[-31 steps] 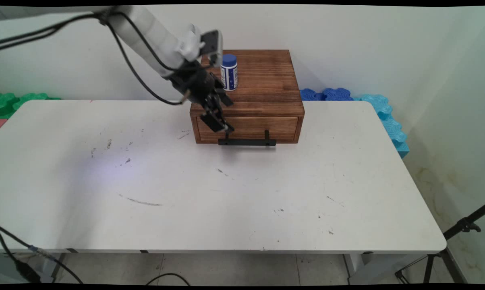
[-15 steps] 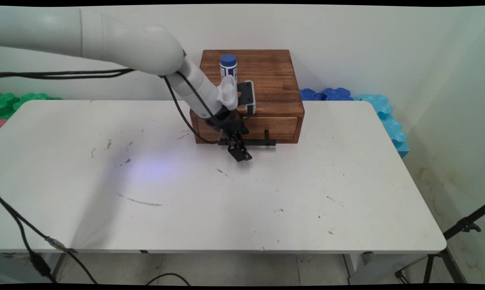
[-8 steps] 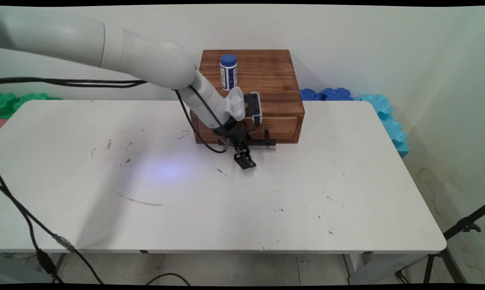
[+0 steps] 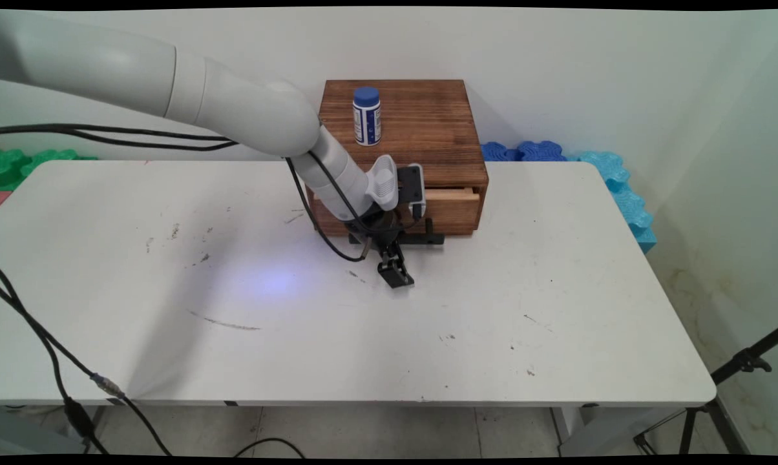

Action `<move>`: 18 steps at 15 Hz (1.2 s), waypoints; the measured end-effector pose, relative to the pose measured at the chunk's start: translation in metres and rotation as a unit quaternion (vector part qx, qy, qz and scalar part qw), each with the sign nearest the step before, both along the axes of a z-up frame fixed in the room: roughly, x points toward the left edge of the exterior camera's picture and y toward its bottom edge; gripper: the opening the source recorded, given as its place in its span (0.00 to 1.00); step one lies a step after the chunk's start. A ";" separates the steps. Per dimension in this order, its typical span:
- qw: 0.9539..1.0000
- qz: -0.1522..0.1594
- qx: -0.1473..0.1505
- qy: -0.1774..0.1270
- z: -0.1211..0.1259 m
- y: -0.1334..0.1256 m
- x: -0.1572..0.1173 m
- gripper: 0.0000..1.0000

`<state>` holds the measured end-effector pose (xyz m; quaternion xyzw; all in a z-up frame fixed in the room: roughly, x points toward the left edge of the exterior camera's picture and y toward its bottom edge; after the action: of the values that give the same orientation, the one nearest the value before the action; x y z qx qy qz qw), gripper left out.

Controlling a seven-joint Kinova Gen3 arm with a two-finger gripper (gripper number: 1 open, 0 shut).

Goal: Open the drawer

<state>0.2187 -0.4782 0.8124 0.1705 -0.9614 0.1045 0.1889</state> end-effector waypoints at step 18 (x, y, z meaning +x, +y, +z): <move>0.999 -0.026 0.030 0.001 0.018 0.100 -0.033 1.00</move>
<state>0.1856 -0.3784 0.8309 0.1508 -0.9682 0.0704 0.1870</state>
